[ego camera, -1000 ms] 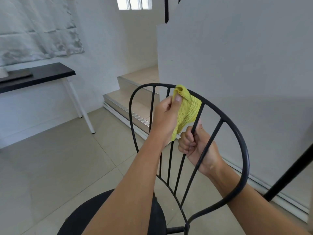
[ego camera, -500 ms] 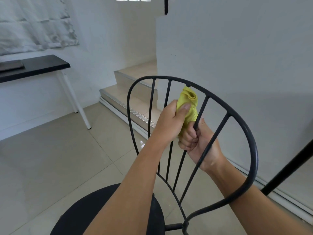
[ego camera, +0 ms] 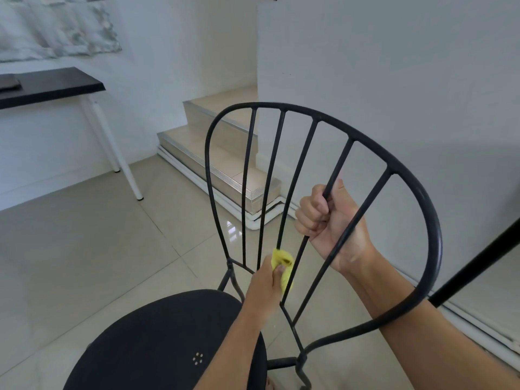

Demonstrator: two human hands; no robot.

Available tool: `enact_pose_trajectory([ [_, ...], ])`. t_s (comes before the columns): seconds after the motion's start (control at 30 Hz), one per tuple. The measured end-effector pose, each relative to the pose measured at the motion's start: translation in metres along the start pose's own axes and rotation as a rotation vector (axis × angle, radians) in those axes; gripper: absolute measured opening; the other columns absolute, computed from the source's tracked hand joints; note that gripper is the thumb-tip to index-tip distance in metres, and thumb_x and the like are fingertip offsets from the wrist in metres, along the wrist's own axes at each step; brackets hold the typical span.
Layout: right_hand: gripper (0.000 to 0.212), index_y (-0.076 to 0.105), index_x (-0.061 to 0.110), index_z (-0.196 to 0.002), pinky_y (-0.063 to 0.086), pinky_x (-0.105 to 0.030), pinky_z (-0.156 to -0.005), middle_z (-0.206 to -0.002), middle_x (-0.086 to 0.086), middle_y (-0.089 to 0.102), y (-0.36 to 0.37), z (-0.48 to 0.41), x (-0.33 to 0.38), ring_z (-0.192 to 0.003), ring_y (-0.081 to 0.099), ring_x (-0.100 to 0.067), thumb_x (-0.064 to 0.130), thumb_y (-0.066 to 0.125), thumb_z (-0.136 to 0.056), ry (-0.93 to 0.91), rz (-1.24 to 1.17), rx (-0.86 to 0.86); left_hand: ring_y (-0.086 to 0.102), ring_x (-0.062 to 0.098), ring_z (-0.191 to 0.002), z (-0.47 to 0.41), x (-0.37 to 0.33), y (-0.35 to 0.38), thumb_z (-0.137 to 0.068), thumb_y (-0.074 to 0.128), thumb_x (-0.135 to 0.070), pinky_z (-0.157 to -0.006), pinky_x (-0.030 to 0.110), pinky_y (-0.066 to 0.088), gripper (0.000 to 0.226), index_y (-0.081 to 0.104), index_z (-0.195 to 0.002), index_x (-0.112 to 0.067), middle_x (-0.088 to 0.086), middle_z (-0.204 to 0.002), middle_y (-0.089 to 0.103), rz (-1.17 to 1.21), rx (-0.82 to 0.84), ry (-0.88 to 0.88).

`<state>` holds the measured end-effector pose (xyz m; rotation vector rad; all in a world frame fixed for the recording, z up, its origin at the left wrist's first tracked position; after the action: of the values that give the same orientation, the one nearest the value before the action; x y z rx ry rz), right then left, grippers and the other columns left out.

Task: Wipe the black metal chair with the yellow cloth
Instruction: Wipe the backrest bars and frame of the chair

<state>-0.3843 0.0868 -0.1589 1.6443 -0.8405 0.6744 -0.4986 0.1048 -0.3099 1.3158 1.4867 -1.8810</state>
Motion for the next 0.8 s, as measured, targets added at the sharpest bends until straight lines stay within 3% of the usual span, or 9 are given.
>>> enact_pose_trajectory([
  [0.07, 0.065, 0.041, 0.02, -0.053, 0.024, -0.022, -0.041, -0.049, 0.009, 0.03, -0.001, -0.001, -0.001, -0.042, 0.025, -0.006, 0.054, 0.018, -0.102, 0.0, -0.003, -0.005, 0.06, 0.018, -0.076, 0.007, 0.013, 0.006, -0.104, 0.032, -0.036, -0.072, 0.036, 0.051, 0.02, 0.048, -0.105, -0.023, 0.008, -0.09, 0.062, 0.018, 0.037, -0.044],
  [0.17, 0.065, 0.041, 0.02, -0.053, 0.025, -0.021, -0.041, -0.048, 0.008, 0.03, -0.001, -0.001, -0.001, -0.042, 0.025, -0.006, 0.054, 0.016, -0.103, 0.0, -0.009, -0.015, 0.055, 0.008, -0.086, 0.011, 0.013, 0.001, -0.104, 0.032, -0.035, -0.077, 0.02, 0.043, 0.018, 0.049, -0.107, -0.034, 0.002, -0.099, 0.061, 0.164, 0.079, -0.053],
  [0.23, 0.066, 0.04, 0.02, -0.052, 0.024, -0.021, -0.041, -0.048, 0.008, 0.029, -0.001, -0.001, -0.001, -0.042, 0.024, -0.007, 0.054, 0.015, -0.103, -0.002, -0.009, -0.028, 0.057, 0.009, -0.088, 0.011, 0.014, -0.004, -0.104, 0.031, -0.035, -0.079, 0.019, 0.042, 0.019, 0.05, -0.105, -0.034, -0.001, -0.098, 0.06, 0.13, 0.077, -0.03],
  [0.37, 0.068, 0.039, 0.02, -0.051, 0.025, -0.022, -0.041, -0.047, 0.008, 0.029, 0.001, 0.0, 0.0, -0.041, 0.025, -0.007, 0.054, 0.014, -0.104, 0.008, -0.004, -0.052, 0.052, 0.008, -0.069, 0.005, 0.006, -0.006, -0.104, 0.029, -0.037, -0.065, 0.023, 0.044, 0.023, 0.048, -0.097, -0.025, 0.002, -0.082, 0.058, -0.03, 0.003, 0.056],
  [0.47, 0.068, 0.04, 0.019, -0.05, 0.023, -0.022, -0.041, -0.046, 0.008, 0.029, 0.001, -0.001, 0.001, -0.04, 0.025, -0.007, 0.054, 0.016, -0.103, 0.017, -0.01, -0.051, 0.045, 0.002, -0.059, -0.003, -0.014, -0.01, -0.104, 0.03, -0.034, -0.057, 0.027, 0.043, 0.024, 0.047, -0.092, -0.023, -0.001, -0.071, 0.051, 0.02, -0.045, 0.101],
  [0.6, 0.07, 0.039, 0.019, -0.048, 0.021, -0.022, -0.039, -0.045, 0.007, 0.027, 0.002, -0.001, 0.0, -0.039, 0.023, -0.007, 0.053, 0.014, -0.104, 0.026, -0.013, -0.099, 0.041, 0.003, -0.053, -0.011, -0.048, -0.027, -0.104, 0.034, -0.024, -0.051, 0.021, 0.035, 0.021, 0.048, -0.089, -0.021, -0.006, -0.065, 0.046, 0.084, -0.08, 0.194],
  [0.8, 0.067, 0.038, 0.02, -0.051, 0.014, -0.028, -0.043, -0.048, 0.004, 0.023, 0.002, 0.0, -0.001, -0.043, 0.016, -0.012, 0.054, 0.014, -0.103, 0.006, 0.003, -0.074, 0.059, 0.019, -0.074, -0.032, -0.119, -0.069, -0.104, 0.035, -0.02, -0.071, 0.041, 0.051, 0.021, 0.052, -0.095, -0.013, 0.007, -0.08, 0.06, 0.062, -0.097, 0.338],
])
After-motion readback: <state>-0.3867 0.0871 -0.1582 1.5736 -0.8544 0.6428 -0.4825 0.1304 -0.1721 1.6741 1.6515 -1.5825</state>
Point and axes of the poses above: each hand's wrist, its own z-axis away from the middle knuckle, its own y-axis out of the palm, x = y × z, the point moved 4 cm from there along -z, towards the middle knuckle
